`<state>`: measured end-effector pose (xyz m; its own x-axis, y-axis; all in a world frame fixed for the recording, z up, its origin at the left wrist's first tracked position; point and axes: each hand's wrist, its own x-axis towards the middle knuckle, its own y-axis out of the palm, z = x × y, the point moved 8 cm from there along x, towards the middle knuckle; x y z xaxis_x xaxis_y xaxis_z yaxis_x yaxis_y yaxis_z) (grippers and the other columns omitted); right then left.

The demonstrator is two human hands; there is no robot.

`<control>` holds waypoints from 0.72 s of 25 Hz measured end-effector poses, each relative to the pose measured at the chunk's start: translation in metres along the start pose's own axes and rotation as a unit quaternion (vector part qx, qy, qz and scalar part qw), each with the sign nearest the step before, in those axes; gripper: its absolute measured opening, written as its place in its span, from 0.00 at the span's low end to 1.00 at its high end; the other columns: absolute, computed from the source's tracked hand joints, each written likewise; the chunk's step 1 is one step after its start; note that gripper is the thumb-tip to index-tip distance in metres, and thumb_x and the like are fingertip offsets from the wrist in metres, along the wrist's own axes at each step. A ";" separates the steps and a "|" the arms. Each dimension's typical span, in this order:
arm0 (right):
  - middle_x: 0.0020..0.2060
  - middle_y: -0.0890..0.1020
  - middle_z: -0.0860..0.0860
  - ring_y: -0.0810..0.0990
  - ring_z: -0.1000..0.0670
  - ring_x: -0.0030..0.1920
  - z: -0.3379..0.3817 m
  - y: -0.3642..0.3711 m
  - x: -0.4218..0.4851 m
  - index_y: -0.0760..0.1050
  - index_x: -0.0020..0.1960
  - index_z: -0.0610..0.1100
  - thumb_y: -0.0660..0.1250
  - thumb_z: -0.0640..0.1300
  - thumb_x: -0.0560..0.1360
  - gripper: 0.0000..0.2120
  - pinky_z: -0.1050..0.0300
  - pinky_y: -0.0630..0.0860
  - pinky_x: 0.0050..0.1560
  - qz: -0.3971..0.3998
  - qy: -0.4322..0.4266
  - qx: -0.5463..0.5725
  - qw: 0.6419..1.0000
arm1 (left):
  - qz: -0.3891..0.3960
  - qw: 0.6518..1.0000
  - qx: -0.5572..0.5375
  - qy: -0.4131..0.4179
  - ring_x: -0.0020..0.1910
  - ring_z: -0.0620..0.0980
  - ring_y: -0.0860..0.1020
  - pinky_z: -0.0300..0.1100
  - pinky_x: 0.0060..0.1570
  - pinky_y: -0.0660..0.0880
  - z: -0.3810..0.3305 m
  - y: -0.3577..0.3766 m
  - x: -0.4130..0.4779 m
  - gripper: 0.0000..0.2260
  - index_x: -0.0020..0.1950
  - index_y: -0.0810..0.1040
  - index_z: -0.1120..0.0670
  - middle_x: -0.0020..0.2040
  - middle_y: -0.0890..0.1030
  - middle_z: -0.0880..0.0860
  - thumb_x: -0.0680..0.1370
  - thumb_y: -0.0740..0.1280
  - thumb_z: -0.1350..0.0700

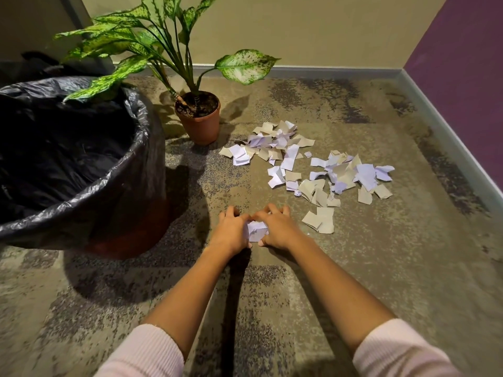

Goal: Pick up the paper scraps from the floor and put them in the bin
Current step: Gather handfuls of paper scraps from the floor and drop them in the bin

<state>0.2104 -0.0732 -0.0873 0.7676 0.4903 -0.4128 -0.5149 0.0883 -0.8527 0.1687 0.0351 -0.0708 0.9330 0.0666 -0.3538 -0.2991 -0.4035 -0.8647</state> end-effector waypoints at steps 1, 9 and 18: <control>0.68 0.65 0.48 0.58 0.37 0.68 0.000 -0.001 0.002 0.68 0.69 0.54 0.77 0.49 0.67 0.34 0.44 0.64 0.68 0.001 0.003 0.002 1.000 | -0.010 1.000 -0.024 -0.004 0.65 0.59 0.67 0.51 0.65 0.69 0.001 -0.001 0.000 0.26 0.69 0.72 0.49 0.65 0.66 0.58 0.72 0.74 0.55; 0.64 0.67 0.46 0.57 0.35 0.69 -0.004 -0.002 0.010 0.78 0.58 0.53 0.76 0.45 0.69 0.18 0.42 0.62 0.68 -0.014 0.016 0.053 0.998 | -0.043 0.991 -0.121 -0.038 0.53 0.55 0.71 0.48 0.53 0.74 0.005 -0.002 0.003 0.11 0.54 0.79 0.54 0.55 0.66 0.54 0.72 0.72 0.61; 0.56 0.75 0.49 0.68 0.41 0.59 -0.009 -0.011 0.006 0.82 0.55 0.50 0.71 0.44 0.73 0.11 0.51 0.68 0.55 -0.112 -0.010 0.060 0.992 | -0.083 0.982 -0.138 -0.095 0.42 0.50 0.78 0.41 0.35 0.70 0.011 0.001 0.007 0.09 0.38 0.75 0.52 0.43 0.77 0.52 0.73 0.72 0.63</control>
<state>0.2245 -0.0794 -0.0833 0.8608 0.4639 -0.2092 -0.3745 0.2991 -0.8777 0.1724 0.0453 -0.0776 0.9025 0.3110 -0.2981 -0.0552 -0.6027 -0.7960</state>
